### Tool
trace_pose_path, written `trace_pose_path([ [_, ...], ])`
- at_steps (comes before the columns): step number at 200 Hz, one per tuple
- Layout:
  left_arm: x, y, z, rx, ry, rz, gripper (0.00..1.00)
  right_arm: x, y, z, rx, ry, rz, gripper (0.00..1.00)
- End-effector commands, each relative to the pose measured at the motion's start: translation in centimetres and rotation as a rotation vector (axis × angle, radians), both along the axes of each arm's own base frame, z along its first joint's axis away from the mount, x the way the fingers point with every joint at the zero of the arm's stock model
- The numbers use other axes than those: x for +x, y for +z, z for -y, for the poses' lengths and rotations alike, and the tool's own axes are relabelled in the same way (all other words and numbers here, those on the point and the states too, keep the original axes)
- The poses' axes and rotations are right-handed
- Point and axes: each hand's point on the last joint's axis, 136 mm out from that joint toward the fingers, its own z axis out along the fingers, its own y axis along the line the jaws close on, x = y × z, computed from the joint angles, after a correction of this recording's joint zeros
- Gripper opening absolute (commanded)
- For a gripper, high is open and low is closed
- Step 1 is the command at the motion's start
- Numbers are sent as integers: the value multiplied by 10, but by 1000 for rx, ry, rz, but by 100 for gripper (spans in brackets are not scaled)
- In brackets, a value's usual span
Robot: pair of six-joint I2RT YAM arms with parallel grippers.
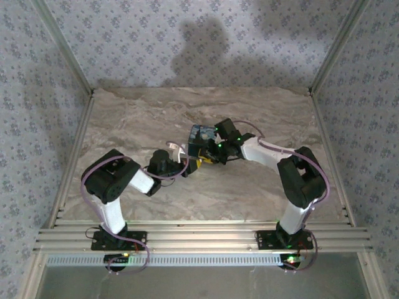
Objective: Unlock the padlock with the key
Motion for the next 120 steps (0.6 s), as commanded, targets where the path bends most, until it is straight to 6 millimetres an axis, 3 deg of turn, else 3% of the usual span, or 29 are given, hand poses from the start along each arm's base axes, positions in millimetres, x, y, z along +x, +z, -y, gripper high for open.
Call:
trace_pose_path([
  [1,11,72,15,-129,5,251,0,-42,-10,2,-47,40,-101,40],
  [25,5,47,13,-66,24,212,0,-35,2,12,-69,-14,-35,53],
  [50,-5,19,14,-8,35,175,0,-35,8,25,-100,-69,14,60],
  [84,-15,-5,16,42,31,146,0,-36,11,47,-130,-161,76,62],
  [120,-28,-17,24,84,15,134,0,-43,7,74,-131,-301,142,62],
])
